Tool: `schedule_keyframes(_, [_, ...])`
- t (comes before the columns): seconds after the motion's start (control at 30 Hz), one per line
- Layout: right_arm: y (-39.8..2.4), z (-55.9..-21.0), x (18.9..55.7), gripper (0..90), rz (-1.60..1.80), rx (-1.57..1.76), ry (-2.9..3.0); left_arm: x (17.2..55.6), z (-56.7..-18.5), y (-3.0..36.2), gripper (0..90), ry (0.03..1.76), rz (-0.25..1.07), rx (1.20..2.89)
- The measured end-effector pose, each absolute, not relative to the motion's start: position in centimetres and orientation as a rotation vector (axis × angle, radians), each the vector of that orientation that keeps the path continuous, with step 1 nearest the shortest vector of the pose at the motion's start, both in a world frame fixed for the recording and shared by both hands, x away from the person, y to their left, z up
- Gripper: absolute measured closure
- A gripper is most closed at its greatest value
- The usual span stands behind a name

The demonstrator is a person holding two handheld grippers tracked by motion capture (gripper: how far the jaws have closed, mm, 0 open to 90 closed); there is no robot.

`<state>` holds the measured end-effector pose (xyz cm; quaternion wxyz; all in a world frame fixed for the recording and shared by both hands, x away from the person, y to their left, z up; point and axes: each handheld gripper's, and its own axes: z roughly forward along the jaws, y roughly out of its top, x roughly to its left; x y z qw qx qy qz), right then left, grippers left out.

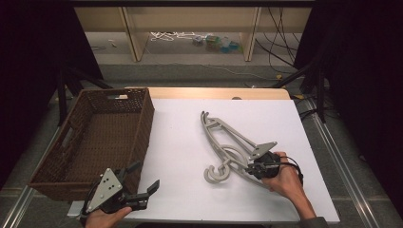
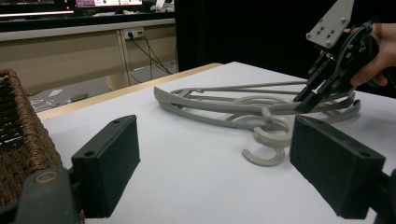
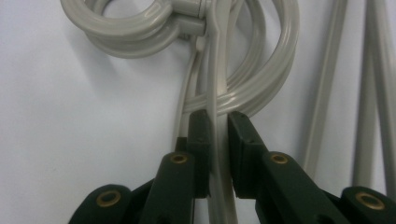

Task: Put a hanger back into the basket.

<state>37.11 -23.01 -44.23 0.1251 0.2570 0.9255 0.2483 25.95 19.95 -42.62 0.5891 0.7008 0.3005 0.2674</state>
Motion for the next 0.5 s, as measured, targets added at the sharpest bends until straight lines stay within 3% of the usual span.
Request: schedule_keyframes(0.5, [-23.1, -42.0, 36.8, 81.5, 0.728, 0.734, 2.639, 25.9, -42.6, 20.0, 15.8, 0.698, 0.62, 1.634])
